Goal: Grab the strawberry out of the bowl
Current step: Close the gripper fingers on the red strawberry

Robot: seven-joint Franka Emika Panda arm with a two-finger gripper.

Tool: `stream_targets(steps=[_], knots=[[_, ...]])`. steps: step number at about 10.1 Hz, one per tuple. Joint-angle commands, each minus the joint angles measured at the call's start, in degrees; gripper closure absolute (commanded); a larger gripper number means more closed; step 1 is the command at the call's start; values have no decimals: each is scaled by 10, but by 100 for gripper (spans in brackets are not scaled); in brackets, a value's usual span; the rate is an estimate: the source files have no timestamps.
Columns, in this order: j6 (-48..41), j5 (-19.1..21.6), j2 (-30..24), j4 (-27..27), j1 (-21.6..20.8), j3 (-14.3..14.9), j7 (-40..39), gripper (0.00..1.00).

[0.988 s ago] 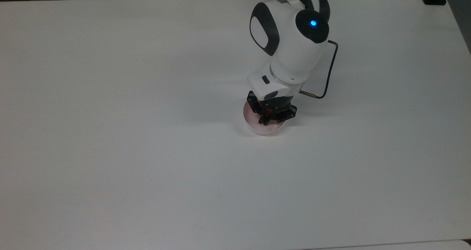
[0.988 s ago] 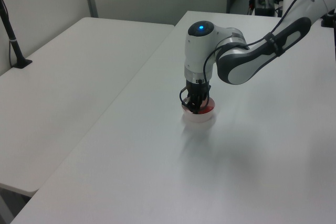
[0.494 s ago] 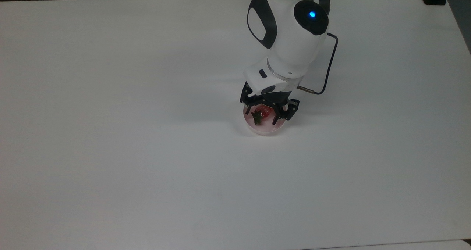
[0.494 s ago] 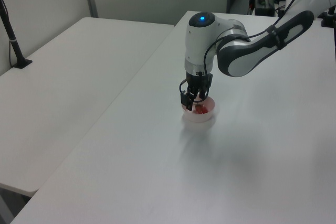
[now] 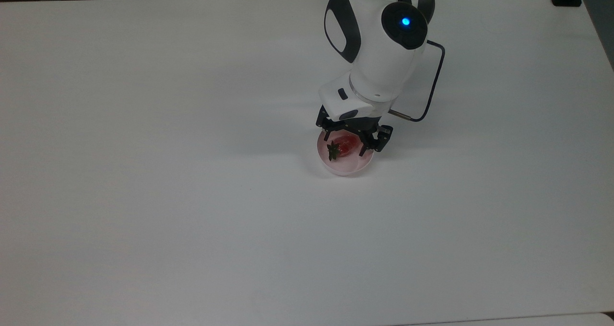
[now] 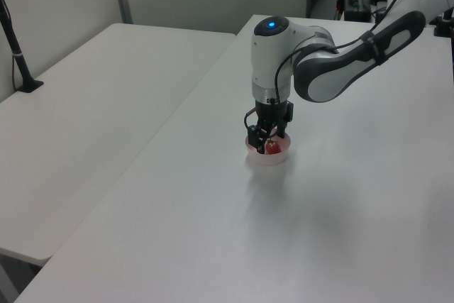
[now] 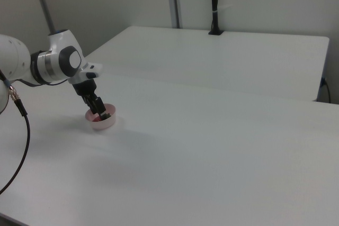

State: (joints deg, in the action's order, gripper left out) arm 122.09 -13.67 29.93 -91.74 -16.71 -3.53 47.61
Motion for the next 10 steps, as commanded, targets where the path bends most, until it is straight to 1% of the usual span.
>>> stream_targets(steps=[1, 3, 5, 6, 7, 8, 9, 10], knots=[[-14, 9, -3, -9, -2, -10, 16, 19], [-14, 9, -1, -9, -2, -12, 17, 44], [-13, 9, -1, -9, -2, -12, 15, 60], [-13, 9, -3, -8, 0, -12, 14, 64], [-13, 9, -3, -6, 2, -12, 15, 66], [-12, 9, -6, -5, 4, -12, 13, 72], [-12, 9, -7, -5, 4, -12, 13, 76], [-12, 9, -10, -4, 4, -12, 13, 76]])
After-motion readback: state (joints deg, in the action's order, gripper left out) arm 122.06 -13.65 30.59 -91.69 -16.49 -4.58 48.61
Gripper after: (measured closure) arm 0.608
